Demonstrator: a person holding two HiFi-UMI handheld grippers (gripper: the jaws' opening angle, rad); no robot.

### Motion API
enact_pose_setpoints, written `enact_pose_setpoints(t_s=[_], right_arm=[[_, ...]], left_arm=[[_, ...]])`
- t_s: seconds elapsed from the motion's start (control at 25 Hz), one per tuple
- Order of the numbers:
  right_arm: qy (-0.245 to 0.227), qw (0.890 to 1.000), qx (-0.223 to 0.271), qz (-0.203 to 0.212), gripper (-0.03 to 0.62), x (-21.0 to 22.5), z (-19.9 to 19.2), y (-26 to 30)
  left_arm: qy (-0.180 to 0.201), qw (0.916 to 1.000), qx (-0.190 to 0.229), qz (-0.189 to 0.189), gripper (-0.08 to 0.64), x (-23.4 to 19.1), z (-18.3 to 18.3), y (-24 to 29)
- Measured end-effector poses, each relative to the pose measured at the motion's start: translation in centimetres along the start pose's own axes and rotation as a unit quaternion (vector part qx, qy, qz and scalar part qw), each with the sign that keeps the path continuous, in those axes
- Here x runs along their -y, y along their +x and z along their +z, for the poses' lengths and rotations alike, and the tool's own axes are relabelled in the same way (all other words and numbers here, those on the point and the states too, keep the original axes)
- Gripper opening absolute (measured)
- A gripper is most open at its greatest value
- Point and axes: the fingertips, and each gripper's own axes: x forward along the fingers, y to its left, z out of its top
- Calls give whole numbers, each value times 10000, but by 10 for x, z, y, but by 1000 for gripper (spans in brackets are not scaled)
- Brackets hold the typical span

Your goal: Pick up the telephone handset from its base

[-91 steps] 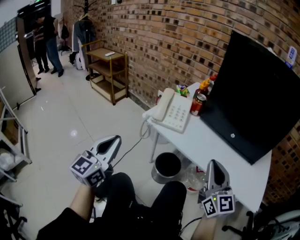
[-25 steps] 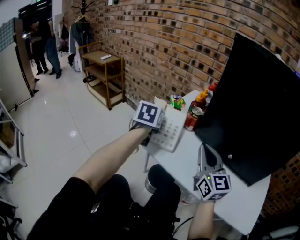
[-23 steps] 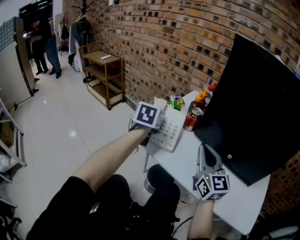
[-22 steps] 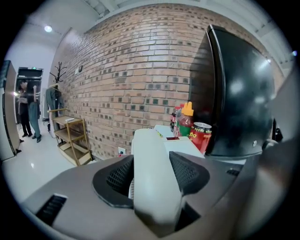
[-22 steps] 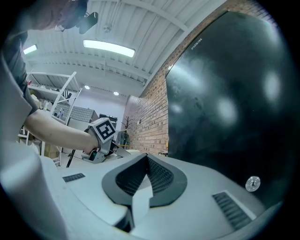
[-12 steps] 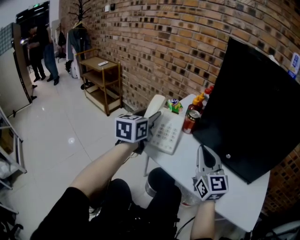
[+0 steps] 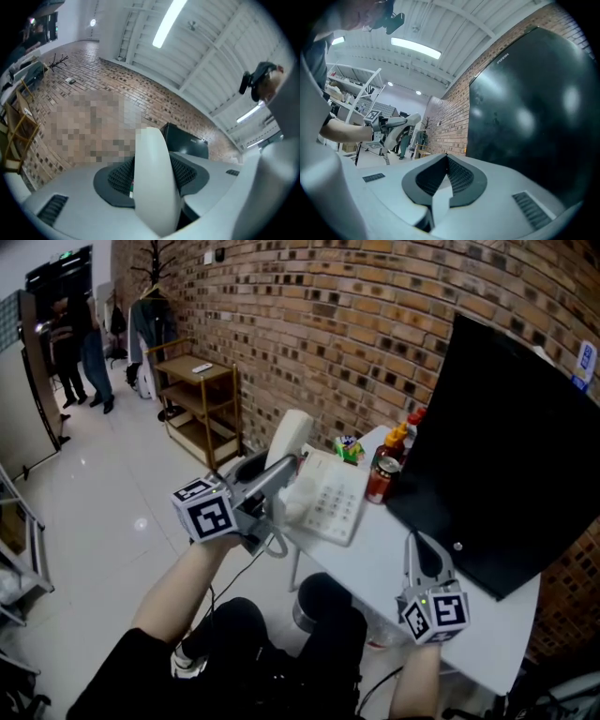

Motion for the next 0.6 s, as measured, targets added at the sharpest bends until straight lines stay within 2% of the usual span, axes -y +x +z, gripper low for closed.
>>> enact_pose_setpoints(t_s=[0.12, 0.28, 0.44, 0.6], right_arm=[[27, 10000, 5, -2, 9, 0, 1, -4], [253, 9993, 160, 210, 9, -4, 6, -16], [327, 9989, 250, 237, 9, -4, 8, -25], [263, 9989, 241, 292, 9, -10, 9, -32]], left_arm=[[-105, 9974, 311, -644, 230, 21, 11, -16], [132, 9913, 424, -1238, 230, 50, 20, -44], [168, 9890, 611, -1335, 230, 55, 28, -66], [-92, 9841, 1168, -1336, 230, 50, 52, -90]])
